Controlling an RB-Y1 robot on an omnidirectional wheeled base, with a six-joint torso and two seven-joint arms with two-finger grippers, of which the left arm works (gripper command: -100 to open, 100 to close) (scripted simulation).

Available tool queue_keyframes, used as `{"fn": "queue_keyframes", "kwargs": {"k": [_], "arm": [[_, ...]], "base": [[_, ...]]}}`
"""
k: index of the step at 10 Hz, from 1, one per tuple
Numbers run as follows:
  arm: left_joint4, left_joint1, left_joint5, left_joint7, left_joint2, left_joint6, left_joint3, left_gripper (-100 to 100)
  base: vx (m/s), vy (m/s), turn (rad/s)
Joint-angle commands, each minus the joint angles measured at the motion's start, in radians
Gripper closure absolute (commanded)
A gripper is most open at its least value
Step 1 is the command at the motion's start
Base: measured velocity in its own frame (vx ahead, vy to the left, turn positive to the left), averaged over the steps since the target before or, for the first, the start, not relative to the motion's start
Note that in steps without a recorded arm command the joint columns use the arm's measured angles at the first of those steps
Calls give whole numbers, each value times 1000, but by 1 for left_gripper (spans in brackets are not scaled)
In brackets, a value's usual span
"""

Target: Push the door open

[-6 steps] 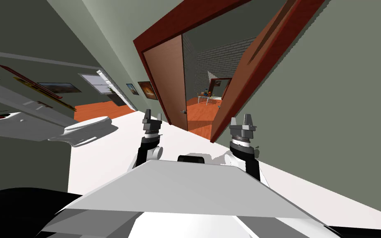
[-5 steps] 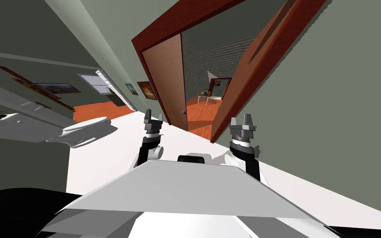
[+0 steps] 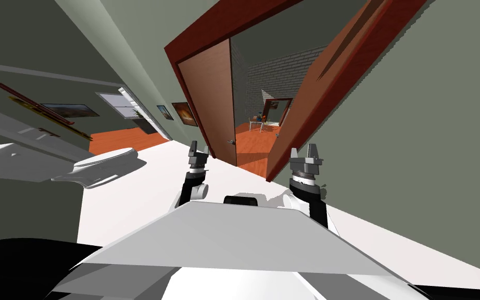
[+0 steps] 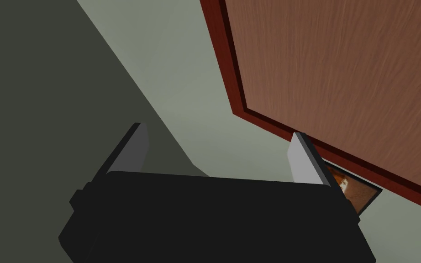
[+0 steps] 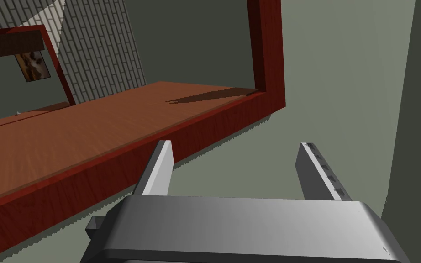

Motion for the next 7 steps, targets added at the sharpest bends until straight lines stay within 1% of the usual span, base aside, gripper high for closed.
{"fn": "queue_keyframes", "kwargs": {"k": [1, 4, 7], "arm": [[30, -14, 1, 1, 5, -2, -3, -100], [105, -44, -1, 1, 11, -16, -13, -100], [194, -79, -2, 0, 16, -33, -25, -100]], "base": [[68, 22, -8], [95, 39, -10], [104, 50, -12]]}}
